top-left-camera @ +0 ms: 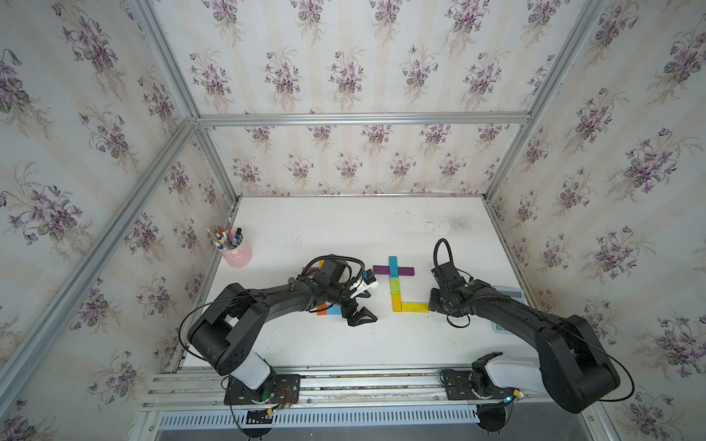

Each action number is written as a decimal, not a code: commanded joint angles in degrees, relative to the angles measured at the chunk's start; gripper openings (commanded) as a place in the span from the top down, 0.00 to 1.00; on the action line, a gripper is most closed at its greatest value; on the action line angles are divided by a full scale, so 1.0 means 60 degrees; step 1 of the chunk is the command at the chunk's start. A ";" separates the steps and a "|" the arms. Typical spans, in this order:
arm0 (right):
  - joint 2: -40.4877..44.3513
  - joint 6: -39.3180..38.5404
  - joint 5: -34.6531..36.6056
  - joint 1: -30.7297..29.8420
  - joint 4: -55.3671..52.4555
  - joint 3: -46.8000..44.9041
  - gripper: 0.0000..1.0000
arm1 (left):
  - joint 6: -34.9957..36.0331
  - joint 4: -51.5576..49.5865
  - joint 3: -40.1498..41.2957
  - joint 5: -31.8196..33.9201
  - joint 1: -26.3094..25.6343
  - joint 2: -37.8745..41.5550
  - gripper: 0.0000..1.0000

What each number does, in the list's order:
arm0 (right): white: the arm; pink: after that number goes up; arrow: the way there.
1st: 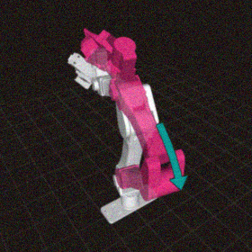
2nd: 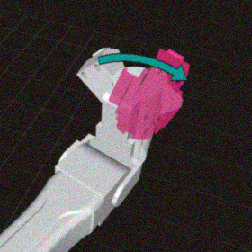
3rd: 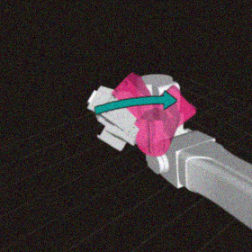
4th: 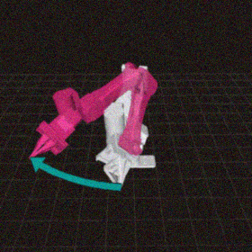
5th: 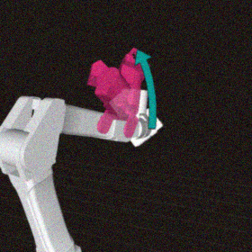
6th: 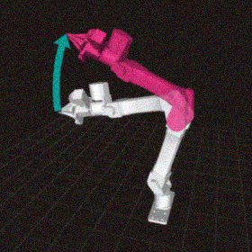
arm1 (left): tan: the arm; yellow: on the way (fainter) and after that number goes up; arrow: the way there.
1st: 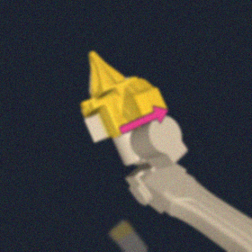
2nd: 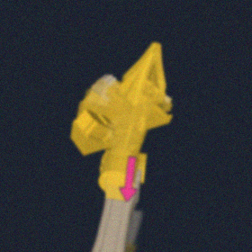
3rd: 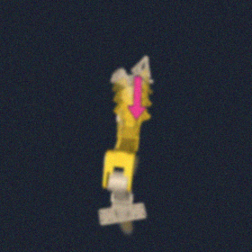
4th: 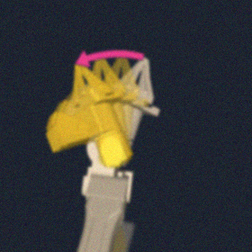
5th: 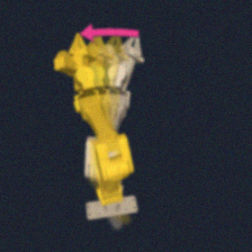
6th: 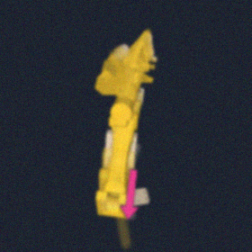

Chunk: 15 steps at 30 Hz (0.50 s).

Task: Assemble the letter t with building blocks
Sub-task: Assemble the building block at the center of the board.

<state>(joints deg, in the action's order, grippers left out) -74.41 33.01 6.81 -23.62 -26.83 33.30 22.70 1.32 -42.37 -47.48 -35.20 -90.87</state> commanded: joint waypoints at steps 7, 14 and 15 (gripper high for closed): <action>-0.0114 -0.0059 -0.0014 -0.0006 0.0134 0.0105 0.46 | 0.0157 -0.0074 -0.0087 -0.0115 0.0006 -0.0031 0.00; -0.0108 -0.0066 -0.0037 -0.0011 0.0136 0.0104 0.45 | 0.0172 -0.0103 -0.0087 -0.0097 0.0000 -0.0016 0.00; -0.0093 -0.0066 -0.0035 -0.0005 0.0136 0.0104 0.45 | 0.0172 -0.0101 -0.0087 -0.0102 -0.0001 -0.0021 0.00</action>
<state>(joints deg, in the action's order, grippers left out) -75.09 32.71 6.59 -23.62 -26.61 33.63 23.03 0.73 -42.48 -47.48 -35.22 -91.02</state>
